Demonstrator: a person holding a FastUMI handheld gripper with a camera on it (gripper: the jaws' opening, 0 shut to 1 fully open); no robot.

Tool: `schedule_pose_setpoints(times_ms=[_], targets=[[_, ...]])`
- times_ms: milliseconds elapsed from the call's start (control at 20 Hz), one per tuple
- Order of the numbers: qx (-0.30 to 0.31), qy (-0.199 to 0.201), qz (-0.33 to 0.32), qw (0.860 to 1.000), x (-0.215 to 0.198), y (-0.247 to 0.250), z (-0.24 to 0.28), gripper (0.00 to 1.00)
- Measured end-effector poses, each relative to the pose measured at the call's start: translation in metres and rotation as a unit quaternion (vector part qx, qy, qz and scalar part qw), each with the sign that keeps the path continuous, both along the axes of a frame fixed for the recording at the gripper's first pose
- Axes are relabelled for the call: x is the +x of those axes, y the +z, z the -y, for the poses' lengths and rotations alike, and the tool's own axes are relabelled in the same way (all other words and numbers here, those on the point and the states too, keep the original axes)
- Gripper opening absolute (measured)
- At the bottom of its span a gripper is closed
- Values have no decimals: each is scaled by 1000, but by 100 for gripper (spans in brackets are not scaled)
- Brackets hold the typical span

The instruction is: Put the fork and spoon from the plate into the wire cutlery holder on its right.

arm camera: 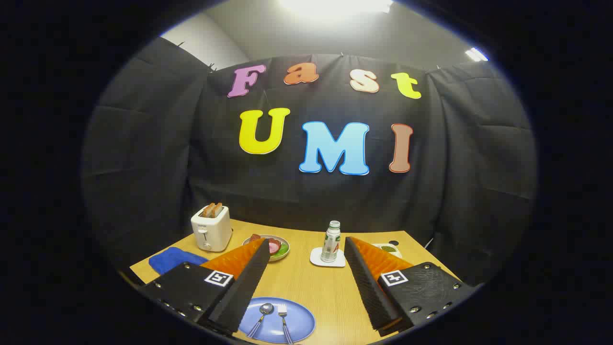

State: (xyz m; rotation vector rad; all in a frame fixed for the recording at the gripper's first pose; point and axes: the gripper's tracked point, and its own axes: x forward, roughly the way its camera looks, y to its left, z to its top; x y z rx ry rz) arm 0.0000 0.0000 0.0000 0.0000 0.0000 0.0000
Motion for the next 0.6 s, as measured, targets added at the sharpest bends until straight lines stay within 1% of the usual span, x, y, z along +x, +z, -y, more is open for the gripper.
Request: schedule_pose_setpoints(times_ms=[150,300,400,500,600], targets=[[5,-4,5,1000,1,3,3,96],[12,-31,28,999,-3,14,19,96],[29,-43,54,997,-6,24,24,96],[42,-43,65,996,-8,25,23,96],[39,-30,66,997,-6,25,15,96]])
